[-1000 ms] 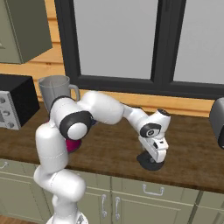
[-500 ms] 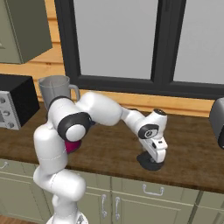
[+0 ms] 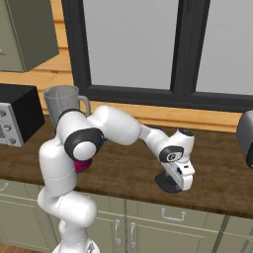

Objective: Close the lid blender by securely placing the lid on top.

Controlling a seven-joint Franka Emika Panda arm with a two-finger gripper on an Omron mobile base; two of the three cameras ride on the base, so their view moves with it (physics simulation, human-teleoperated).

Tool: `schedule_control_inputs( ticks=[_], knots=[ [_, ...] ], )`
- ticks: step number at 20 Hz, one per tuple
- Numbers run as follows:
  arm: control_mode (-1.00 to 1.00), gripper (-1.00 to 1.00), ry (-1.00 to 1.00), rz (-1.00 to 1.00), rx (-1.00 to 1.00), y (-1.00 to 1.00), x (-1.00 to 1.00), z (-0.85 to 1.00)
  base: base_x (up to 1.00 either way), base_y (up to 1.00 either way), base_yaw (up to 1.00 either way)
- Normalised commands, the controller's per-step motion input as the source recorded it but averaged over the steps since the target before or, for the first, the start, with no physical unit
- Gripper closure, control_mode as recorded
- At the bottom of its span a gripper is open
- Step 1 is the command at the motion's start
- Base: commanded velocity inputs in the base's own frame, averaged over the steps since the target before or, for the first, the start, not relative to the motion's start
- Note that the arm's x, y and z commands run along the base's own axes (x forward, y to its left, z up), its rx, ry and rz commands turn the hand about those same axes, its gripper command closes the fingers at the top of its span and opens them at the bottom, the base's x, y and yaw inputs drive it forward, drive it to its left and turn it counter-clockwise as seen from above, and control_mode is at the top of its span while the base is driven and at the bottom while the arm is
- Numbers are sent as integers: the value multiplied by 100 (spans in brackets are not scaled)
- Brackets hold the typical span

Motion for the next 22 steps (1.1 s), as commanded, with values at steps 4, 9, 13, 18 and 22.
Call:
schedule_control_inputs(
  ticks=[4,9,13,18,22],
  knots=[
    [-100,-100,0,0,-5,16,0,-43,0,0,0],
    [-100,-100,2,0,-2,60,4,-39,0,0,0],
    [-100,100,3,0,-5,69,0,-68,0,0,0],
    [-100,100,0,0,0,45,0,-52,0,0,0],
    [-100,100,-9,0,7,22,0,-39,0,0,0]
  ],
)
